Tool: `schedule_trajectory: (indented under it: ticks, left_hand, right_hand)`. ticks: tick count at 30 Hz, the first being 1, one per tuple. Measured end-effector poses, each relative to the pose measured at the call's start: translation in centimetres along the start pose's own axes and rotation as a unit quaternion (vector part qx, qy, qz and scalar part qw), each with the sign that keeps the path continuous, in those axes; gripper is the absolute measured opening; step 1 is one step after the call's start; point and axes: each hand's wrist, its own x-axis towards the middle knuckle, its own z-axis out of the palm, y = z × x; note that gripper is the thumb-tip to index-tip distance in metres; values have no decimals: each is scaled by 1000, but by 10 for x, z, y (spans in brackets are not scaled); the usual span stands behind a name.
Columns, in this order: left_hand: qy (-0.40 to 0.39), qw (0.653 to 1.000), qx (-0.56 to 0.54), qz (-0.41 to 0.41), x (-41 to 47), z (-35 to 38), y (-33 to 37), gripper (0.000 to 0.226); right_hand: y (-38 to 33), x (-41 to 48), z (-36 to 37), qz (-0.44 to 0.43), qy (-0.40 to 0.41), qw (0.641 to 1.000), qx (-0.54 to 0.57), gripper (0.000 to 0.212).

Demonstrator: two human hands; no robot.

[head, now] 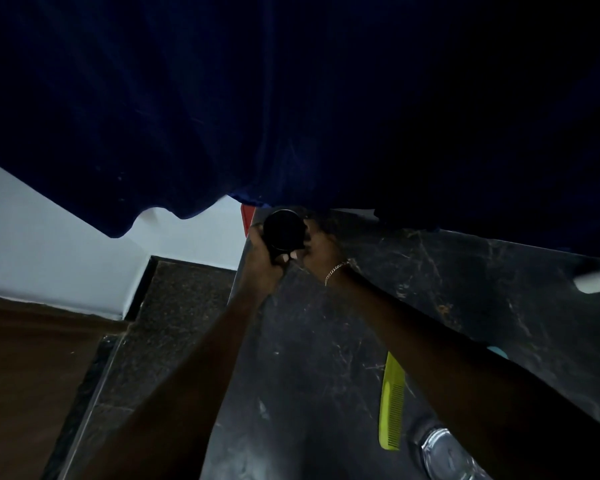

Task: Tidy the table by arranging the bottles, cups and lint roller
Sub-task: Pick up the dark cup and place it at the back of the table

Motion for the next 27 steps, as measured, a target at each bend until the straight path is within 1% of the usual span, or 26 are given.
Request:
schedule_trajectory:
  ticks: [4, 12, 16, 21, 23, 27]
  left_hand:
    - [0, 1000, 16, 7, 7, 4, -12, 75]
    - [-1, 1000, 23, 14, 9, 7, -25, 75]
    - [15, 1000, 16, -11, -1, 6, -18, 77]
    - [30, 998, -16, -60, -38, -3, -6, 75]
    - [22, 999, 5, -48, -57, -6, 1, 77]
    - [-1, 993, 115, -22, -95, -10, 17, 81]
  right_hand:
    - [4, 5, 4, 6, -15, 1000, 9, 75]
    - [3, 4, 4, 6, -30, 999, -20, 90]
    - [6, -5, -6, 6, -31, 999, -18, 97]
    - [12, -32, -22, -24, 6, 999, -27, 97]
    - [18, -48, -27, -39, 13, 998, -45, 96]
    - [28, -86, -36, -65, 18, 995, -76, 91]
